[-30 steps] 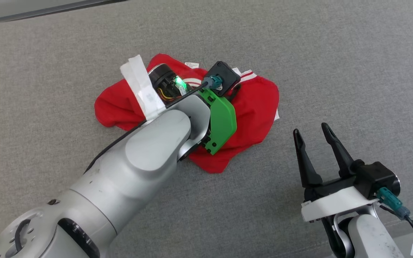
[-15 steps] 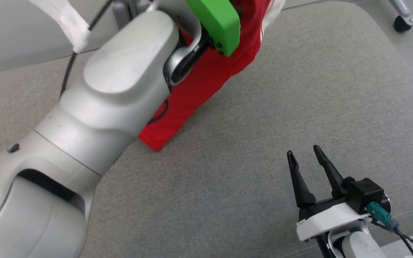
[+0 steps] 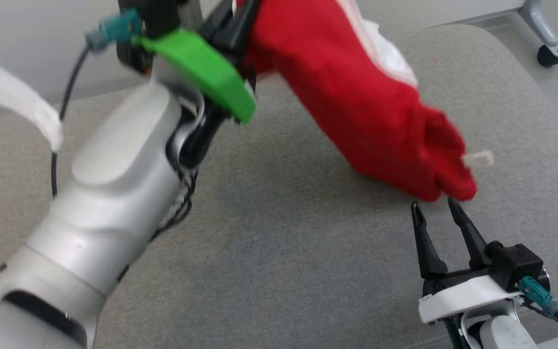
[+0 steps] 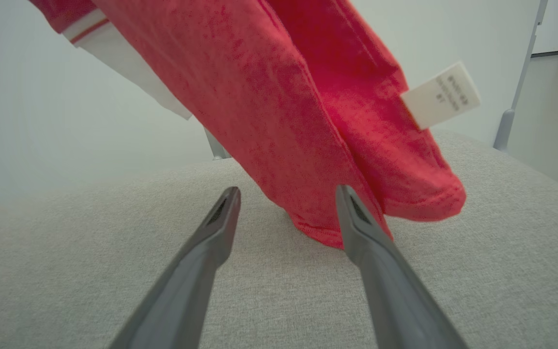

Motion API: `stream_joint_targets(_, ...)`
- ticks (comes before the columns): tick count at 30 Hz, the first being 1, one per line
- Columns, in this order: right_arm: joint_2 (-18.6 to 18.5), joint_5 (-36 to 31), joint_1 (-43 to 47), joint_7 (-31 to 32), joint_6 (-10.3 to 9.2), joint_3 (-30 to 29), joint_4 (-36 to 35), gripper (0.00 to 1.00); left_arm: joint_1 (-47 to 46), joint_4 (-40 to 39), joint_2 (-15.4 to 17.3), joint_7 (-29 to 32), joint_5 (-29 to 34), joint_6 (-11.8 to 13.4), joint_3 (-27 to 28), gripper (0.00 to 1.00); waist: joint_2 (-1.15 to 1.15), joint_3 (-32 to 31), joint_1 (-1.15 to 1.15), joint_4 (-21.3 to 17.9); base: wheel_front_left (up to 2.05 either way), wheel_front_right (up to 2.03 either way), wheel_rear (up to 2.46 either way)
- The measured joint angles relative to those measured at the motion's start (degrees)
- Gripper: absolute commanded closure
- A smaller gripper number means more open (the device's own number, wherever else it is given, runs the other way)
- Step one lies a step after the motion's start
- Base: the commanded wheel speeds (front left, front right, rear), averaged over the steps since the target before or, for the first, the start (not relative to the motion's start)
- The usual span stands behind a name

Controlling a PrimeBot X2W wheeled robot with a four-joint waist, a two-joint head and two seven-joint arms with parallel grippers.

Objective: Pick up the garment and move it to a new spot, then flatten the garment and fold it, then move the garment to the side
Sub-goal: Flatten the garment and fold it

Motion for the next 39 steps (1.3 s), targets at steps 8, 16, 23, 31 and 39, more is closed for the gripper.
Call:
stream_joint_targets(8, 0.0, -2.2, -0.3, 0.0, 0.0, -2.0, -0.7, 0.0, 30.0, -6.0, 3.4, -0.3, 6.2, 0.0, 12.9, 1.0, 0.0, 2.3, 0.0, 4.6, 0.0, 0.0, 0.0)
stream_joint_targets(16, 0.0, -3.7, -0.4, 0.0, 0.0, -2.8, -1.1, 0.0, 48.1, -11.1, 1.3, -0.4, 15.1, 0.0, 24.9, 0.34, 0.0, 3.6, 0.0, 8.3, 0.0, 0.0, 0.0)
stream_joint_targets(23, 0.0, -3.0, 0.1, 0.0, 0.0, -2.0, -1.2, 0.0, 53.8, -13.7, -0.7, -0.4, 21.9, 1.2, 33.2, 0.0, 0.0, 2.8, 0.0, 9.7, 0.0, 0.0, 0.0)
stream_joint_targets(31, 0.0, -2.9, 0.4, 0.0, 0.0, -1.7, -1.0, 0.0, 53.9, -18.1, 0.5, -0.4, 32.7, 2.5, 33.7, 0.0, 0.0, 2.3, 0.0, 10.4, 0.0, 0.0, 0.0)
stream_joint_targets(39, 0.1, -3.1, -1.5, 0.0, 0.0, 0.3, -1.1, 0.0, 37.1, -10.8, -2.0, 4.2, 43.0, 1.0, 21.7, 0.0, 0.0, 4.5, 0.0, 8.8, 0.0, 0.0, 0.0)
